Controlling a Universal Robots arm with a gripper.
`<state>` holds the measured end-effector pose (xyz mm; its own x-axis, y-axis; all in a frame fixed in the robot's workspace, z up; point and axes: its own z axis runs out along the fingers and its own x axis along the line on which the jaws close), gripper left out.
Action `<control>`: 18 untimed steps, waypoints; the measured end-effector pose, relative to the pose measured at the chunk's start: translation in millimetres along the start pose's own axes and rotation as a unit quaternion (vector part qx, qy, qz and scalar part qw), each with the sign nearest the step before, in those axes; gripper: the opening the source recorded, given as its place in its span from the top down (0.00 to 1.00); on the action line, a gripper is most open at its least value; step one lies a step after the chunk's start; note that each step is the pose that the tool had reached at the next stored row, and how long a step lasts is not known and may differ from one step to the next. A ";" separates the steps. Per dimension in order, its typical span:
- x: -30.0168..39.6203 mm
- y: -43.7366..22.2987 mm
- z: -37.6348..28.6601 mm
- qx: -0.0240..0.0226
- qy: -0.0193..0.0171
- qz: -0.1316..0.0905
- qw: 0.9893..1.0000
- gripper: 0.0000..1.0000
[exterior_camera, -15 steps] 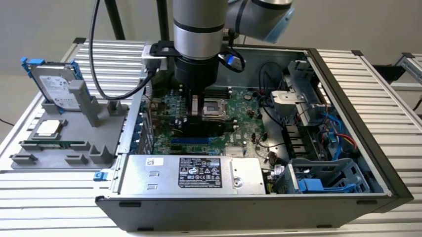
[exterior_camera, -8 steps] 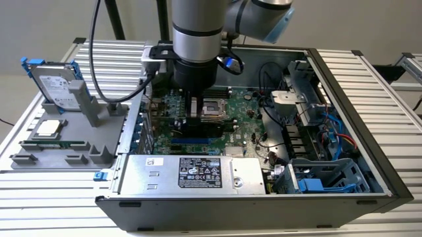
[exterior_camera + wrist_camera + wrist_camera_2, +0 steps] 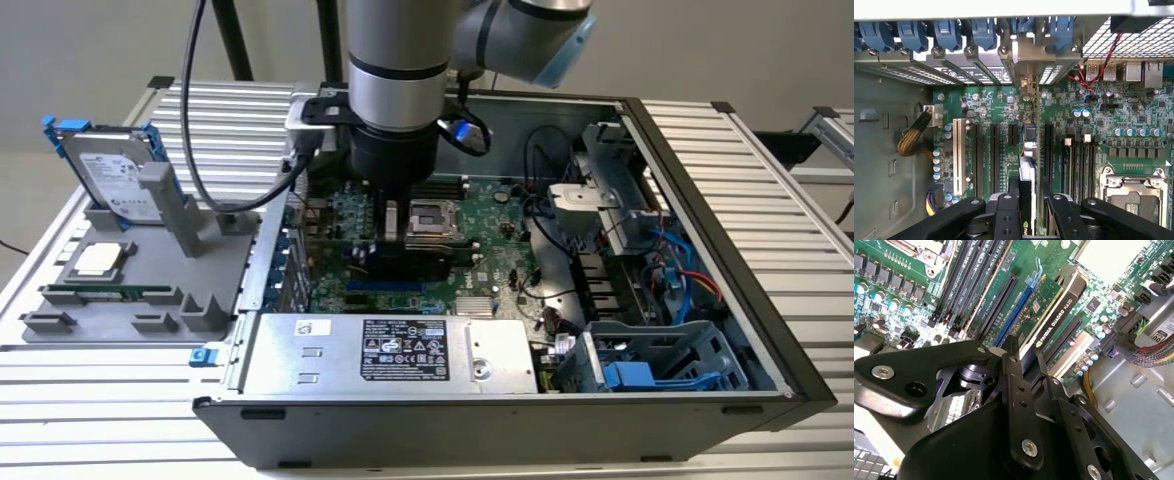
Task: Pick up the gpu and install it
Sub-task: 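Insert the gpu into the slot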
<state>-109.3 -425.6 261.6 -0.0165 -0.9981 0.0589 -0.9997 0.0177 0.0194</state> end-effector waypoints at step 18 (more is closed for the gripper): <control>-0.4 2.0 4.6 0.000 0.000 0.000 1.000 1.00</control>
<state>-111.4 -425.4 257.0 -0.0163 -0.9981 0.0587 -0.9997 0.0175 0.0193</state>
